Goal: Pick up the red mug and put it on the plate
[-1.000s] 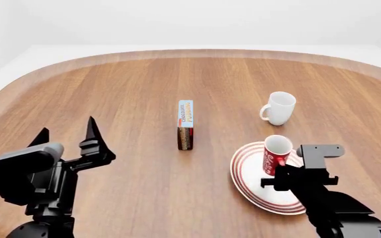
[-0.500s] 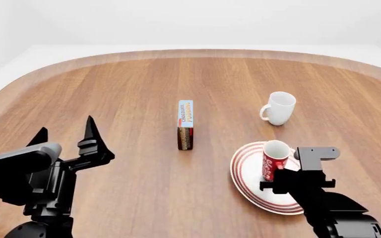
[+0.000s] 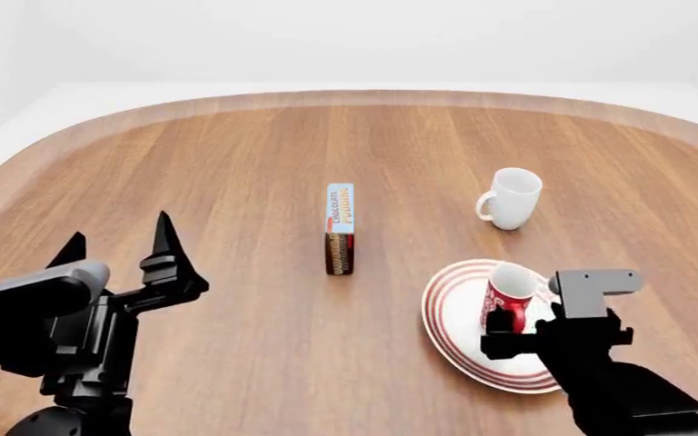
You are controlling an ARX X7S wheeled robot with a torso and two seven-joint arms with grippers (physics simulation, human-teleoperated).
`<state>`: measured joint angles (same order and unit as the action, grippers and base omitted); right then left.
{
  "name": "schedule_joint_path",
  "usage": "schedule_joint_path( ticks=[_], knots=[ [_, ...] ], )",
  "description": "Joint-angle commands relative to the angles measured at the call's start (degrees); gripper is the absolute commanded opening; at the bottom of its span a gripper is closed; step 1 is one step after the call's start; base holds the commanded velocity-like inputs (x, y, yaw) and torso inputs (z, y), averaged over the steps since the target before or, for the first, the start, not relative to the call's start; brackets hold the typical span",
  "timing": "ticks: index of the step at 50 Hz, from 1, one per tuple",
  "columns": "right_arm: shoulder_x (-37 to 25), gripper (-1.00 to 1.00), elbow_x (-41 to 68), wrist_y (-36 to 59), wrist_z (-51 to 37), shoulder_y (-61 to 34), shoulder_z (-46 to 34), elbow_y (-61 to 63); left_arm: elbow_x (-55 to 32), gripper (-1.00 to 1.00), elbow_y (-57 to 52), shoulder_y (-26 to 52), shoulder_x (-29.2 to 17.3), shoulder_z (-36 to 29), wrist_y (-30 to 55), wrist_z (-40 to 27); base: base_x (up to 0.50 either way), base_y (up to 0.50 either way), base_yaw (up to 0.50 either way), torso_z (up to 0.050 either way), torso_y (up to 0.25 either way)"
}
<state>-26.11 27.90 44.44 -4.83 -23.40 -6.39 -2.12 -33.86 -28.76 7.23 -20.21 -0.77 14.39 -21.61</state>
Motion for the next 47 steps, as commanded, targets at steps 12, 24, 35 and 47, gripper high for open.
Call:
schedule_joint_path(
  ticks=[12, 24, 35, 47],
  knots=[
    [-5.0, 1.0, 10.7, 12.2, -14.2, 15.3, 17.0, 44.4, -0.3, 1.0, -0.9, -0.5, -0.5, -0.3, -0.2, -0.2, 0.0, 0.0, 0.0, 0.0, 0.0],
    [-7.2, 1.0, 4.2, 1.8, -14.1, 23.5, 20.5, 57.8, 0.3, 1.0, -1.8, -1.3, -0.4, -0.7, -1.3, -0.2, 0.0, 0.0, 0.0, 0.0, 0.0],
    [-6.3, 1.0, -6.0, -22.8, -10.8, 32.1, 20.9, 61.8, -5.1, 1.0, -8.6, -5.2, 1.5, 5.2, -13.4, 4.5, 0.0, 0.0, 0.0, 0.0, 0.0],
    [-17.1, 1.0, -4.8, -36.0, -20.4, 39.3, 18.8, 61.6, -7.0, 1.0, -9.4, -5.5, 1.0, 6.2, -14.2, 4.5, 0.0, 0.0, 0.0, 0.0, 0.0]
  ],
)
